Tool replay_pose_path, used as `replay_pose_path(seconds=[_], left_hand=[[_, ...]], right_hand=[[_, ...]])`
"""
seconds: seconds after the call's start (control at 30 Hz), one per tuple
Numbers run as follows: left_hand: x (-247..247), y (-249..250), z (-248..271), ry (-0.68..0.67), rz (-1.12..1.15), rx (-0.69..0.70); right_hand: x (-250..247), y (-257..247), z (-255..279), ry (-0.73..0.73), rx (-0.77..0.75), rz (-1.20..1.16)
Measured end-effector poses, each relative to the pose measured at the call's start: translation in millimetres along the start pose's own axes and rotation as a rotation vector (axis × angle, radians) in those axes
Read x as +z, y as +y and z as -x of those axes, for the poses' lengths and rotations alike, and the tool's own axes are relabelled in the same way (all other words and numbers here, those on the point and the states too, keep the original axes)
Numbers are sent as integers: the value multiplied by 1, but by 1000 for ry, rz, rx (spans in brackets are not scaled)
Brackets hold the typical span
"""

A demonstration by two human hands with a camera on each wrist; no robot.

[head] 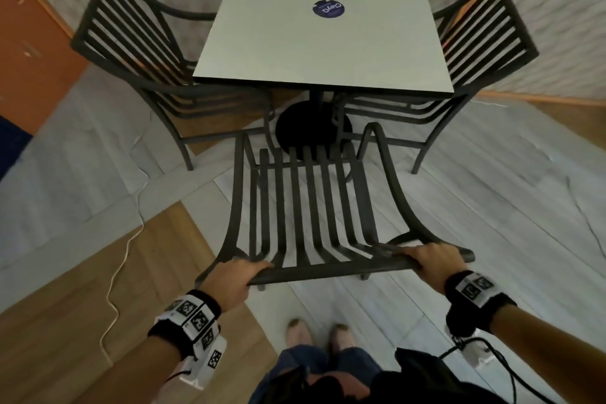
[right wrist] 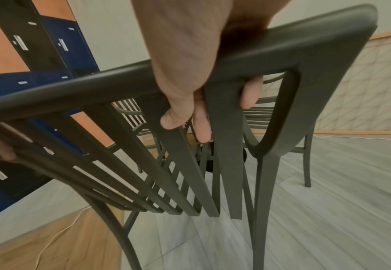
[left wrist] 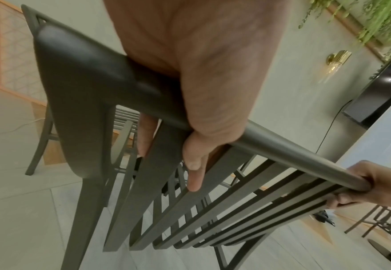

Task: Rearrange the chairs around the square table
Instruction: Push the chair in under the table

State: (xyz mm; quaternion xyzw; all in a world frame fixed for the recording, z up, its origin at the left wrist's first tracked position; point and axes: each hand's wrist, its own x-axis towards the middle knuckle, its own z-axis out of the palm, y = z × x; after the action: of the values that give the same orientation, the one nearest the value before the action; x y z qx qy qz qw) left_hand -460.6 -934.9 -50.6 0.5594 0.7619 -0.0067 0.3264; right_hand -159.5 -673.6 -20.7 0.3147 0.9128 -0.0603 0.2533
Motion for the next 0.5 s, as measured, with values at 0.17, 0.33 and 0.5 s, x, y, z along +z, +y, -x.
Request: replay_pose_path(seconds=[0.17, 0.33, 0.5], left_hand=[[-20, -23, -2, 31, -67, -37], [-43, -37, -15, 43, -128, -75], [-61, -46, -31, 37, -159, -87]], right_hand=[[-5, -24, -9, 16, -41, 10], [-5, -30, -35, 41, -65, 11], [-13, -29, -57, 57, -77, -5]])
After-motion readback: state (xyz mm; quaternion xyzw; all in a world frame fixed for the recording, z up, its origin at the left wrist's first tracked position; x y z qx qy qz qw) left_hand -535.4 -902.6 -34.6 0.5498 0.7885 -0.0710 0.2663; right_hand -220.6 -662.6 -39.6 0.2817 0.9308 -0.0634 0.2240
